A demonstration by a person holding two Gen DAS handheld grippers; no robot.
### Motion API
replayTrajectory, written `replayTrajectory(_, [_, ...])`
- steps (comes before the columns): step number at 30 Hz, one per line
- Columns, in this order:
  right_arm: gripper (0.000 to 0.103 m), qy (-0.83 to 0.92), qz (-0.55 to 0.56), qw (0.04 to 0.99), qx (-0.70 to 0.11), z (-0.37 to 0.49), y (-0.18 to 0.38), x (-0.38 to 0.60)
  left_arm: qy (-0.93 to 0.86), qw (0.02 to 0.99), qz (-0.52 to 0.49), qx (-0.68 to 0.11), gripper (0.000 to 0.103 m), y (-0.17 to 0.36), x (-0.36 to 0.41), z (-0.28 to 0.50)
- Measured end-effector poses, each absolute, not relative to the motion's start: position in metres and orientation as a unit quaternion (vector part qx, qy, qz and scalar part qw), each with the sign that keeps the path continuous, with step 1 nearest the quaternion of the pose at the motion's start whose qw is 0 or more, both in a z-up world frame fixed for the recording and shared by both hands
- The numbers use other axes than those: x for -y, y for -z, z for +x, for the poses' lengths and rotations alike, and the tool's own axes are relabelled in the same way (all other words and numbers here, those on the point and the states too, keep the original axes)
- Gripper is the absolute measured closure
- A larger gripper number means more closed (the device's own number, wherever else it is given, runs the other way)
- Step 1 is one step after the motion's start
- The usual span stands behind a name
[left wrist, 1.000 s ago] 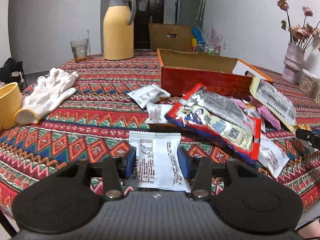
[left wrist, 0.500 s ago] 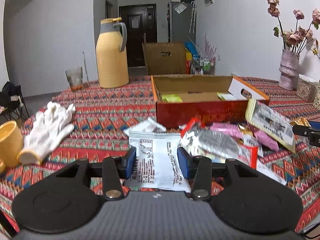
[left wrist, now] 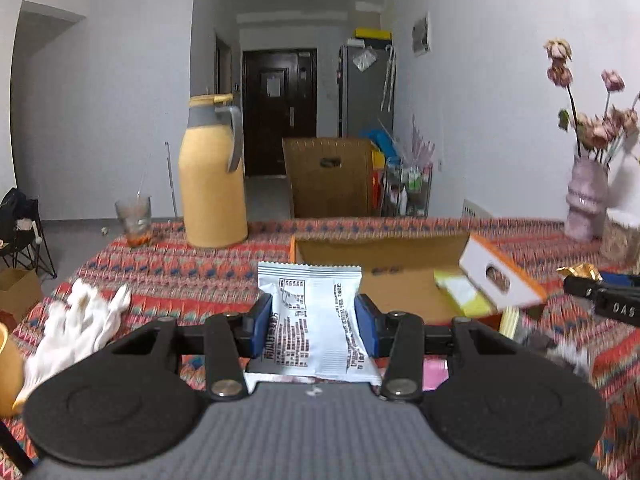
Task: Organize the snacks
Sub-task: 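Carry both packets over the cardboard box and open both grippers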
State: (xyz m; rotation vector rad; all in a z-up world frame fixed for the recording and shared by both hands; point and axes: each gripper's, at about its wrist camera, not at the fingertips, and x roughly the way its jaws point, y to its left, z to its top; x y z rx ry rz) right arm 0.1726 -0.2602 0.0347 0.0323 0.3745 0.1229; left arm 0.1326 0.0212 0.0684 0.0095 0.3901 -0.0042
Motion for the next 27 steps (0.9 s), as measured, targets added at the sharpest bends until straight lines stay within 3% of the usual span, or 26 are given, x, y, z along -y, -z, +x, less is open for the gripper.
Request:
replayTrajectory(12, [0.061,-0.063,0.050,0.979,-0.186,0.258,-0.047,0.234,-0.028,0.979,-0.035,-0.197,0.058,-0.083,0.000,0.230])
replayTrajectory(27, [0.061,-0.047,0.031,0.969,-0.241,0.300,-0.002,0.217,-0.061,0.967,-0.049,-0.242,0.058,-0.035,-0.007,0.294])
